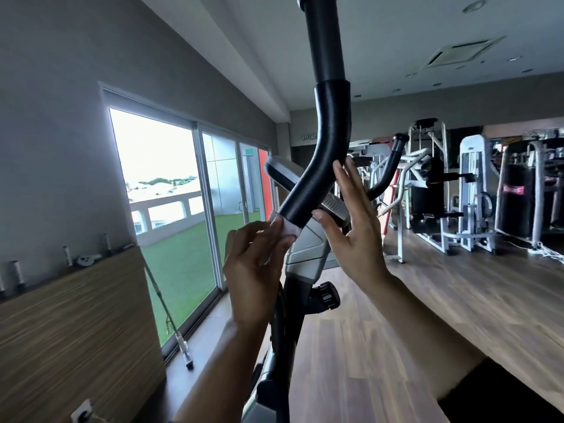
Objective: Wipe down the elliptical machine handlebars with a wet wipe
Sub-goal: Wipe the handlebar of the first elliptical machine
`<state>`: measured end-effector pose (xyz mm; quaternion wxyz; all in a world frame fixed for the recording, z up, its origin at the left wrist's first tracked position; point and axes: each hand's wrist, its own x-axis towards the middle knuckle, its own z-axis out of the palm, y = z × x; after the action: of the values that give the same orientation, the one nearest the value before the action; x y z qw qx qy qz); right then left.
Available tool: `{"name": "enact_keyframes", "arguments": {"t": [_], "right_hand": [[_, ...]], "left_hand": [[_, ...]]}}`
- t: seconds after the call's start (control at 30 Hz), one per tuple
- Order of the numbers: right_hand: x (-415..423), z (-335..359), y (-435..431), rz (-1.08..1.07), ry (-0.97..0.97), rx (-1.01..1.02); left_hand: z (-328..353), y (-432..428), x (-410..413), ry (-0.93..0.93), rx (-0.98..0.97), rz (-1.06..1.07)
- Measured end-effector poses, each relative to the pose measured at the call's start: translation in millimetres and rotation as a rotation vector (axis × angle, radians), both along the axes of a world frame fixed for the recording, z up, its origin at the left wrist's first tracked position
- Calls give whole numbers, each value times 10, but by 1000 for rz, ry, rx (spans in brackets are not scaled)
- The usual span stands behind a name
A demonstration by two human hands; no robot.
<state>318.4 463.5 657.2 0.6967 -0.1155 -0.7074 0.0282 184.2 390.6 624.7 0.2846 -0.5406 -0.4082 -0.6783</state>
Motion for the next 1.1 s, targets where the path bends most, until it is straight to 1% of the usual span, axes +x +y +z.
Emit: {"name": "enact_keyframes", "arguments": {"t": [0.1,0.27,0.33,0.43,0.57,0.63,0.7,0.8,0.87,1.1], "right_hand": [[-2,12,8,-5,14,21],[-4,6,32,44,27,31],[-8,1,35,64,32,26],[-22,-14,6,92,33,9],[-57,-39,-80,98,16,-58],[-75,-44,-110,77,11,-74],[-97,-42,-142,43,11,-81],[-154,-63,-208,-17,30,-78],[-214,-98,-258,-46,30,-75],[-442,-257,-388,-134,77,-95]], "left_hand": [[56,62,85,33,34,46],[-128,19,89,17,95,108],[-83,16,135,6,115,114],[55,60,229,-5,92,156],[-48,37,140,60,40,269],[-101,-17,69,21,-5,299],[-23,-70,69,-30,-68,243],[218,-106,67,-132,-204,-31],[273,-96,-44,-179,-253,-164],[-116,-100,-589,-250,-406,-423]]}}
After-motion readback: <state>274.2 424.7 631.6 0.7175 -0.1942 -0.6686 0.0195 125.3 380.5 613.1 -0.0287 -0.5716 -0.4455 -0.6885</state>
